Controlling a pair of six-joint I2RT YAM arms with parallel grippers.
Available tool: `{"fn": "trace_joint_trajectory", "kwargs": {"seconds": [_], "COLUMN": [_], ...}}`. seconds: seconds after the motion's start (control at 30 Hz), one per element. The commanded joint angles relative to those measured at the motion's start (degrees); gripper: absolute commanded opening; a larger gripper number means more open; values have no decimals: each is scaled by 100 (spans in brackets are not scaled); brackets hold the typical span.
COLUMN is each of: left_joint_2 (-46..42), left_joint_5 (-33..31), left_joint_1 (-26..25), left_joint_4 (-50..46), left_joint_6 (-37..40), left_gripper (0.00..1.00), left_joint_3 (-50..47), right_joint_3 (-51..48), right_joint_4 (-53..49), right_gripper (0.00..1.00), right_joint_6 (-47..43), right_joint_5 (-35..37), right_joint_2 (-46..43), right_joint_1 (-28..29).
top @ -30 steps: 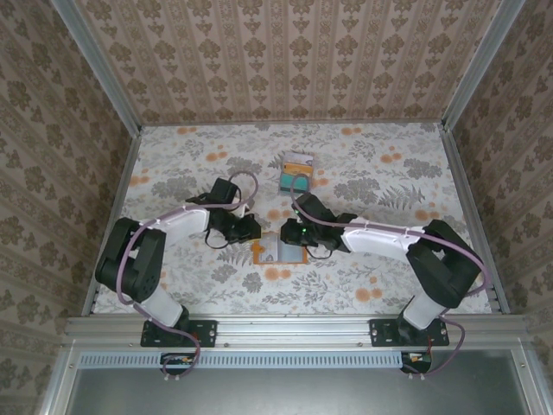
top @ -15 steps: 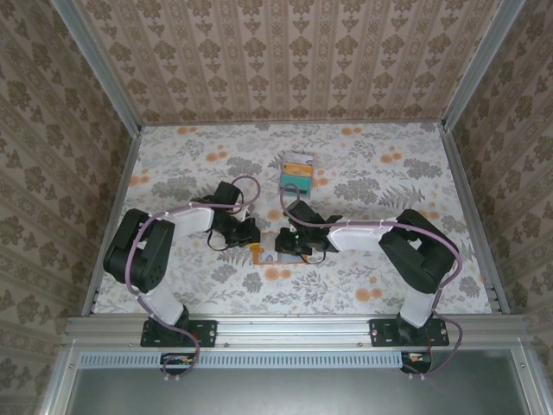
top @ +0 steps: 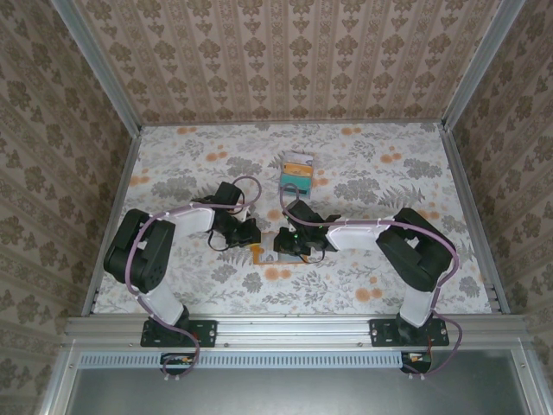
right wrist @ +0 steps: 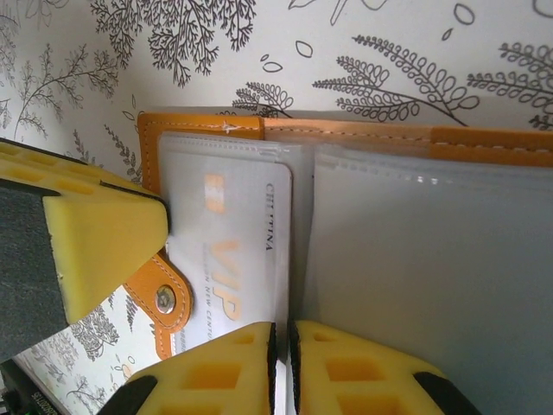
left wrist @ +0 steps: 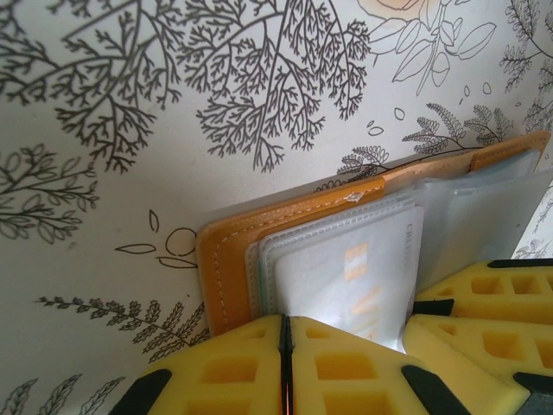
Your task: Take the credit cards out of the card holder
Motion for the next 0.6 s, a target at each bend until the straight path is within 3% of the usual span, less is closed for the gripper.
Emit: {"fn": "trace_joint_trajectory", "kwargs": {"seconds": [0.0,0.1,0.27,0.57], "left_joint_2": [118,101,75,118], "left_joint_5": [-85,-89,-93,-235], "left_joint_1": [-105,-124,-132,-71], "left_joint_4": [-124,-102,-123,-215], "left_joint_6": [-76,-96,-82,48], "left_gripper": [10,10,10,8], "left_joint_3": [-36,-46,-41,-4], "right_joint_3": [64,36,-30,-511], "right_joint_4": [143,200,213,54], "right_gripper": [17,16,0,0], "right_joint_6": [127,153,189,385], "right_joint_5": [-180,-200,-166,246], "right_joint_2": [183,189,132,-318], "right_joint_1": [9,9,1,-160]}}
